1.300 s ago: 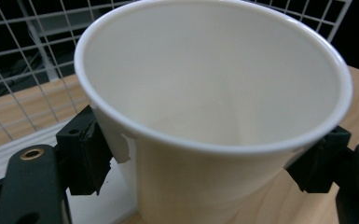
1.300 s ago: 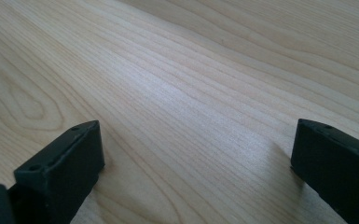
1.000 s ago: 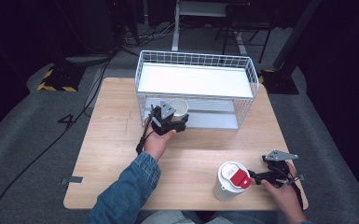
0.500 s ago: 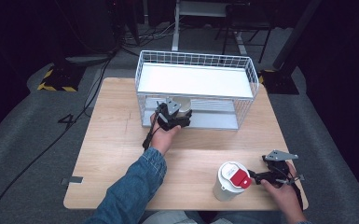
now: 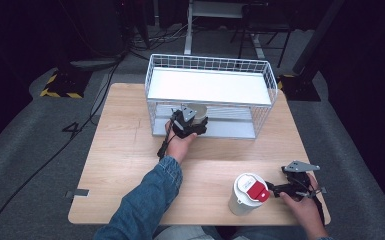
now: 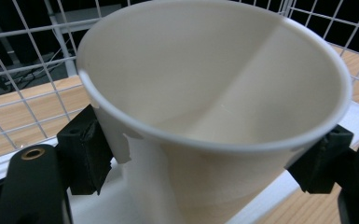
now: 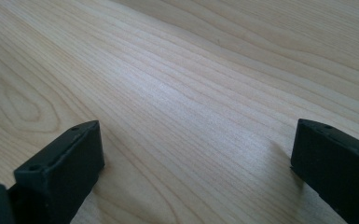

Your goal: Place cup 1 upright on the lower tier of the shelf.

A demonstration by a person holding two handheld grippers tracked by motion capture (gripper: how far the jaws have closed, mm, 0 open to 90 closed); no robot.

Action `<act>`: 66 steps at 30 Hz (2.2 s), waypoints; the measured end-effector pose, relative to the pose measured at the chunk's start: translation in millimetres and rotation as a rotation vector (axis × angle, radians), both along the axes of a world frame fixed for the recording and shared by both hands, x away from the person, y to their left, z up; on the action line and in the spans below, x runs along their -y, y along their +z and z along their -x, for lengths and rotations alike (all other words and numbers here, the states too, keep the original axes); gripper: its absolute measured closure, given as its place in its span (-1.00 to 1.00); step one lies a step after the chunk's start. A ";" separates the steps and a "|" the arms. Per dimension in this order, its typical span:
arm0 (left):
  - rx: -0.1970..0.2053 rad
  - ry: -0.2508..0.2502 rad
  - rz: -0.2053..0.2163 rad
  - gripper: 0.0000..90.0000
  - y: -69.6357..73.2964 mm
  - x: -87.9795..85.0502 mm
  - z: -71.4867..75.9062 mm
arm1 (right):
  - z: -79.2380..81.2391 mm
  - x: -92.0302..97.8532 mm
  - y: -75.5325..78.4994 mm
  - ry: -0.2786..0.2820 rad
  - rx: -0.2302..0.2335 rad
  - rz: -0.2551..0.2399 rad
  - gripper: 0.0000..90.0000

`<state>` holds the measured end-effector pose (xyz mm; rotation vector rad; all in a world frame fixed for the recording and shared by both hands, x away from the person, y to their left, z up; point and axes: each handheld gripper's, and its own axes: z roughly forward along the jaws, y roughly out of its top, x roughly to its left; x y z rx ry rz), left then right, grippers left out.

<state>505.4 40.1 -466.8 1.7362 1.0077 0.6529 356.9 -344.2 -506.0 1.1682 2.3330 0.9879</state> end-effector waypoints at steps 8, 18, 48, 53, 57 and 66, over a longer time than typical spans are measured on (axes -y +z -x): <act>-0.005 -0.001 0.001 -0.54 -2.4 6.6 -7.5 | 0.0 0.0 0.0 -0.002 0.000 0.000 -0.94; -0.025 -0.009 -0.004 -0.54 -7.6 12.6 -13.4 | 0.0 0.0 0.0 -0.002 0.000 0.000 -0.94; -0.024 -0.015 0.066 -0.66 -8.4 -1.2 -2.0 | 0.0 0.0 0.0 -0.002 0.000 0.000 -0.94; -0.011 -0.025 0.064 -0.66 -5.1 -5.9 7.8 | 0.0 0.0 0.0 -0.002 0.000 0.000 -0.94; 0.005 -0.032 0.048 -0.66 -1.4 -10.0 15.8 | 0.0 0.0 0.0 -0.002 0.000 0.000 -0.94; 0.040 -0.038 0.034 -0.66 12.8 -18.1 38.0 | 0.0 0.0 0.0 -0.002 -0.001 0.001 -0.94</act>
